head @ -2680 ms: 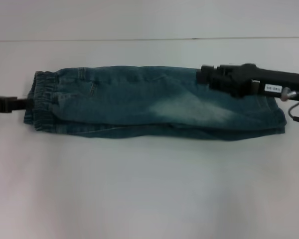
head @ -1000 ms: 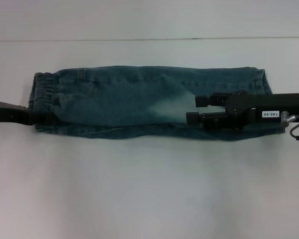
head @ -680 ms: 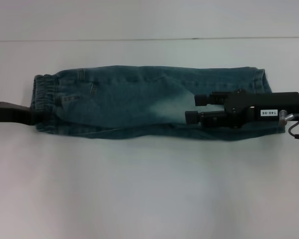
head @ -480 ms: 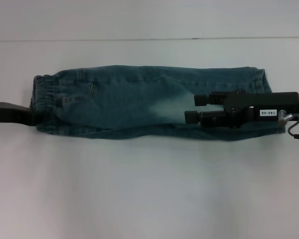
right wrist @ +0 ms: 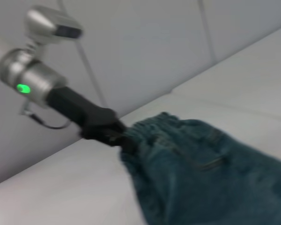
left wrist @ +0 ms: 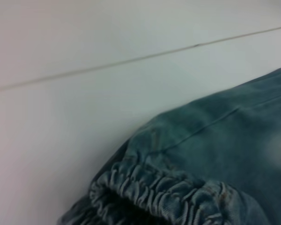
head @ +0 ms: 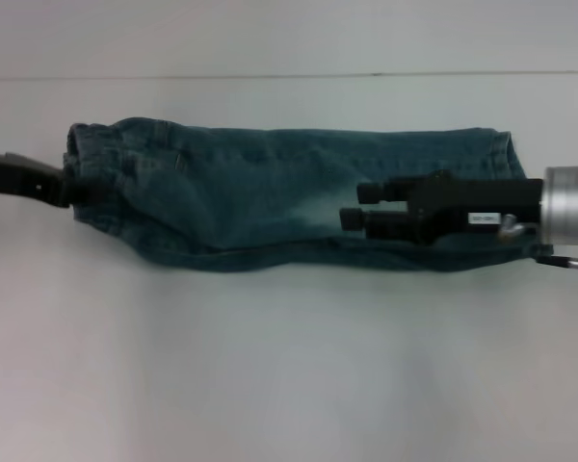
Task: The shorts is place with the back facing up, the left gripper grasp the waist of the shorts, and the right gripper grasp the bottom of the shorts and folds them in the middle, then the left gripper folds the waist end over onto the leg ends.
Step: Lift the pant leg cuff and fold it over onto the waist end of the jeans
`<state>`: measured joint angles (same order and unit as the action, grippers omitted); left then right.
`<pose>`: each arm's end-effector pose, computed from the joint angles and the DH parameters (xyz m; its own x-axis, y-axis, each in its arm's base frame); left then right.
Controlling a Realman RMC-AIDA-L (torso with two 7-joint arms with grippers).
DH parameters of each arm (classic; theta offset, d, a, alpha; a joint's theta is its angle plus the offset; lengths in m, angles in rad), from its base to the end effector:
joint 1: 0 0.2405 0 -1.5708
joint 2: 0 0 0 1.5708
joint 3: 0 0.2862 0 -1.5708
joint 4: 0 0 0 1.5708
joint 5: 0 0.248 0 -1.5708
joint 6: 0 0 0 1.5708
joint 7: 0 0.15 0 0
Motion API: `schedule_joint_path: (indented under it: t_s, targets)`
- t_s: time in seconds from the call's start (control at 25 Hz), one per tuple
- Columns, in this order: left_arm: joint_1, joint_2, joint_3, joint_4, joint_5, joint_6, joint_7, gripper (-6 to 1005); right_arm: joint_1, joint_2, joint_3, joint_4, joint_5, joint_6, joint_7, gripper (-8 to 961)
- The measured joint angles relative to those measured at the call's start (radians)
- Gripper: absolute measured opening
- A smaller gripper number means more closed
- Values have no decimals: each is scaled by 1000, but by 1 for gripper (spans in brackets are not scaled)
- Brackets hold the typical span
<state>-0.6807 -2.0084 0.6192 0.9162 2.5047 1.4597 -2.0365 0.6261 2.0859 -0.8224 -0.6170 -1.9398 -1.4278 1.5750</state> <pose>-0.3061 0.4431 0.0651 0.6805 0.6948 0.2326 0.7234 -0.5867 -0.3641 0.2652 0.4095 -0.0459 0.7476 -0.4520 -0.4866 -0.5464 -0.8351 -0.0636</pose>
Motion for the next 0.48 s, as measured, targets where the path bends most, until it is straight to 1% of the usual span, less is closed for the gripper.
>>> schedule_joint_path:
  t_s: [0.08, 0.2, 0.28, 0.32, 0.36, 0.4, 0.48]
  targets:
    - [-22, 2, 1, 39, 0, 45, -15, 114, 14, 4, 6, 68, 56, 84, -65, 757]
    - [-59, 6, 4, 89, 0, 101, -32, 114, 23, 9, 6, 203, 260, 221, -228, 624]
    - [-89, 15, 6, 101, 0, 127, -47, 114, 37, 13, 2, 310, 430, 300, -381, 536]
    - [-89, 15, 6, 101, 0, 127, -47, 114, 51, 16, 3, 366, 508, 341, -468, 459]
    - [-117, 25, 8, 108, -4, 142, -63, 114, 63, 18, 4, 411, 570, 371, -541, 381]
    - [-125, 27, 7, 111, -7, 144, -70, 113, 79, 21, 7, 455, 633, 406, -614, 304]
    - [-147, 33, 4, 119, -13, 146, -87, 113, 121, 24, 11, 559, 768, 474, -809, 255]
